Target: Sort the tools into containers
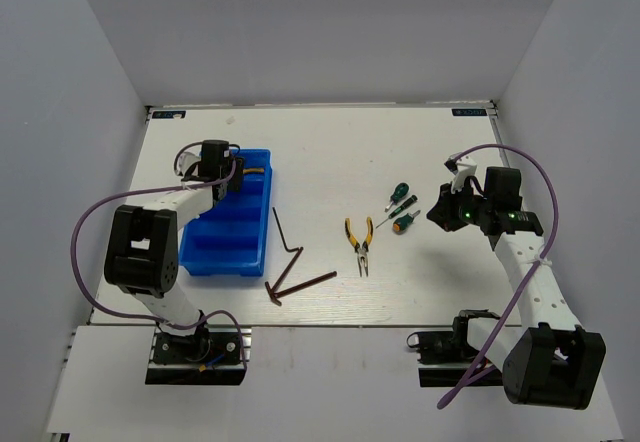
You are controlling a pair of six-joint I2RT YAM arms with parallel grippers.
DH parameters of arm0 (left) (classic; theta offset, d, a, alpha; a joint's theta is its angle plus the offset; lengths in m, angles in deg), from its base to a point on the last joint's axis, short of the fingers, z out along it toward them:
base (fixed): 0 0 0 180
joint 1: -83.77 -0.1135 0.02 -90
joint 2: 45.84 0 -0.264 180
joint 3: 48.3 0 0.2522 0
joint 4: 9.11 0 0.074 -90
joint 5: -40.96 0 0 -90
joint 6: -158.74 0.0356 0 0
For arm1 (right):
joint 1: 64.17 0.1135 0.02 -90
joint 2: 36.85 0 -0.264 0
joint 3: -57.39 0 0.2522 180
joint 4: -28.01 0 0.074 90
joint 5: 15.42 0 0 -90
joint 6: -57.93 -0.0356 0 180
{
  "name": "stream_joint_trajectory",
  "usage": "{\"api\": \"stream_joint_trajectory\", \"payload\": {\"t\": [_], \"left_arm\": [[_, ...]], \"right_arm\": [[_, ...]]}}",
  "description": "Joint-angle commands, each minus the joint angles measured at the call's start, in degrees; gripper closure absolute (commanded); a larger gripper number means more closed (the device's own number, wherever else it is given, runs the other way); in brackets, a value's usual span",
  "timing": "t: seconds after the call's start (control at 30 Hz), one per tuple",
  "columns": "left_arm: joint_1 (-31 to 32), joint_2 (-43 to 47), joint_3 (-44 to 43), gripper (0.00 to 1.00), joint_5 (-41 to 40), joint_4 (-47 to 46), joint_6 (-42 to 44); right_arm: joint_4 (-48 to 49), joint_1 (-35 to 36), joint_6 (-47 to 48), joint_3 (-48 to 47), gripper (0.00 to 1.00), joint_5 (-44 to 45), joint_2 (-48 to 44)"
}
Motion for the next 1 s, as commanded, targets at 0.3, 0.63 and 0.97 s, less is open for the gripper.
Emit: {"api": "stream_joint_trajectory", "payload": {"t": [0.3,0.63,0.97], "left_arm": [[1.55,8.83,-1.47,0.64,6.18,-3.11,8.70],[11.73,-8.27,-27.19,0.75,40.02,24.35,61.34],[26.86,-12.34,-31.00,0.49,25.45,33.02,55.19]], "right_arm": [[-0.86,-0.15,0.94,-1.41,0.44,-1.64,0.15],[-4.55,0.29,-0.02,-4.22,1.00,-1.91,4.53],[-7.80,0.29,-0.82,-7.48,0.62,1.61,10.69]]}}
